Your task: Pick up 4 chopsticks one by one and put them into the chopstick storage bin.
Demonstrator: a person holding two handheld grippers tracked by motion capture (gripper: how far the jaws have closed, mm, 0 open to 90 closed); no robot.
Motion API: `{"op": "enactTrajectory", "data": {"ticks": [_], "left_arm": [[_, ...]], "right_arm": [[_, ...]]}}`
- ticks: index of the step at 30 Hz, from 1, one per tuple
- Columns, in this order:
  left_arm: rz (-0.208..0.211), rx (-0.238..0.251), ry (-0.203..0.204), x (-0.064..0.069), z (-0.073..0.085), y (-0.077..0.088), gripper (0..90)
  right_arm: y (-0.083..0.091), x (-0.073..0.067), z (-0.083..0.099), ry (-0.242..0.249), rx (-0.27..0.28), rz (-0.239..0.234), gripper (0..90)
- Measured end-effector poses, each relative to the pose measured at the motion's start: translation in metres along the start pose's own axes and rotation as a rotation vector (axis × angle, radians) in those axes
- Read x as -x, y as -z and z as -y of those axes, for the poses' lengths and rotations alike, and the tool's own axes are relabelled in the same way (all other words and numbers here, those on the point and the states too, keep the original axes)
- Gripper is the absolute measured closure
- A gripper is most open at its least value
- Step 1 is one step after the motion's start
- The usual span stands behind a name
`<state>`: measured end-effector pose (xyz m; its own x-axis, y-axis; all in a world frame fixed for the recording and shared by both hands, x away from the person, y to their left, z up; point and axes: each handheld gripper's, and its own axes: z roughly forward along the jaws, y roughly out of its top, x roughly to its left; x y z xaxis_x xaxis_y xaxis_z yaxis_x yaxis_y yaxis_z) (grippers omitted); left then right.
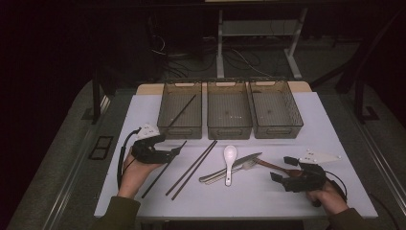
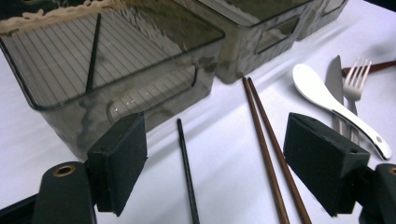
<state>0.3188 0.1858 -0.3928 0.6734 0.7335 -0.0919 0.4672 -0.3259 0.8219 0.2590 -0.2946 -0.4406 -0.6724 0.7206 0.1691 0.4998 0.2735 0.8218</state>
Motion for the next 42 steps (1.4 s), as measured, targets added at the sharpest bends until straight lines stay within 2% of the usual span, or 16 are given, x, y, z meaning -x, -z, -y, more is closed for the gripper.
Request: {"op": "enactTrajectory", "data": {"ticks": [8, 15, 23, 26, 29, 32, 38, 42], "left_arm": [[-0.016, 0.009, -0.001, 0.006, 0.015, 0.011, 18.4], [-0.037, -0.001, 0.001, 0.010, 0.034, 0.018, 15.7], [-0.062, 0.004, 0.033, 0.014, 0.056, 0.024, 15.9], [-0.075, -0.016, 0.019, 0.015, 0.060, 0.024, 16.7], [-0.081, -0.041, 0.009, 0.014, 0.063, 0.020, 20.6], [-0.082, -0.069, 0.018, 0.012, 0.065, 0.017, 26.7], [-0.071, -0.085, 0.045, 0.009, 0.067, 0.016, 45.6], [-0.068, -0.100, 0.050, 0.009, 0.066, 0.015, 55.9]], "right_arm": [[0.000, 0.000, 0.000, -0.002, -0.001, -0.001, 13.8], [0.000, -0.001, 0.000, -0.005, 0.003, -0.001, 13.8], [-0.001, -0.001, 0.000, 0.000, 0.002, 0.000, 13.9], [-0.001, -0.002, 0.000, 0.000, 0.001, 0.000, 13.8], [-0.001, -0.002, 0.000, 0.001, -0.001, -0.002, 13.8], [-0.001, -0.003, 0.000, 0.003, -0.004, -0.002, 13.8], [-0.002, -0.003, 0.000, 0.006, -0.004, -0.003, 13.8], [-0.002, -0.003, 0.000, 0.007, -0.004, -0.004, 13.9]]}}
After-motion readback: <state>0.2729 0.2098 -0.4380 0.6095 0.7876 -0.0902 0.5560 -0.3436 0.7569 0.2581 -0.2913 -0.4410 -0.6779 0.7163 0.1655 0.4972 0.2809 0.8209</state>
